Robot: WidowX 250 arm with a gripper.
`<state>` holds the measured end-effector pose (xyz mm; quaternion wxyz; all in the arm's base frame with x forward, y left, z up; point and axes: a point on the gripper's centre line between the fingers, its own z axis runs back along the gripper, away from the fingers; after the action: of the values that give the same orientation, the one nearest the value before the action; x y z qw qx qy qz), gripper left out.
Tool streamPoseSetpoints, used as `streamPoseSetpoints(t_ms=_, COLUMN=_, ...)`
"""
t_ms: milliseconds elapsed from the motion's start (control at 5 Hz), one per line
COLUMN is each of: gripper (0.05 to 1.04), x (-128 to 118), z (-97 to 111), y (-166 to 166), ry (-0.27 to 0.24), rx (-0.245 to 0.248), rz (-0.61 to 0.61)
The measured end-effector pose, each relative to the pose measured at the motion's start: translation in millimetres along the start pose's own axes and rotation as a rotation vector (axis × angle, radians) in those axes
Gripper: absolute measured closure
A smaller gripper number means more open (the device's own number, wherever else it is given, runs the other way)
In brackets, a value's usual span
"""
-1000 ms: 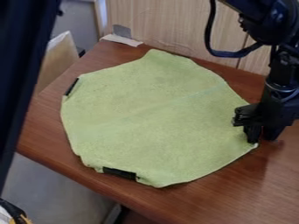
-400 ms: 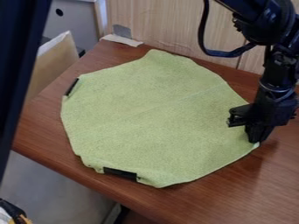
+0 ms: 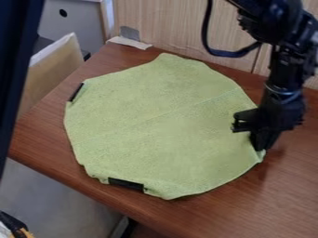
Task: Fold the cloth from the upper right to bottom left
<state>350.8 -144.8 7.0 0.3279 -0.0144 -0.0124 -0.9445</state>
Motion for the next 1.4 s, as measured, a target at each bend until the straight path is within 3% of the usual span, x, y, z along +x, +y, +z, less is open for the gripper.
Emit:
streamPoseSetpoints(t_ms=200, gripper=1.024, x=-21.9, z=32.9, y=-14.9, ry=0.035, rx=0.057, rz=0.052)
streamPoseSetpoints(t_ms=400, gripper=1.024, x=-43.9, z=41.4, y=-43.2, ry=0.017, rx=0.069, rz=0.117)
streamPoseSetpoints(t_ms=600, gripper=1.025, x=-69.8, z=62.4, y=-70.7, ry=0.034, rx=0.113, rz=0.181)
streamPoseSetpoints(t_ms=800, gripper=1.025, x=-85.8, z=64.9, y=-105.6, ry=0.027, rx=0.104, rz=0.255)
streamPoseSetpoints(t_ms=1400, gripper=1.025, x=-72.1, z=80.2, y=-199.6, ry=0.063, rx=0.134, rz=0.419)
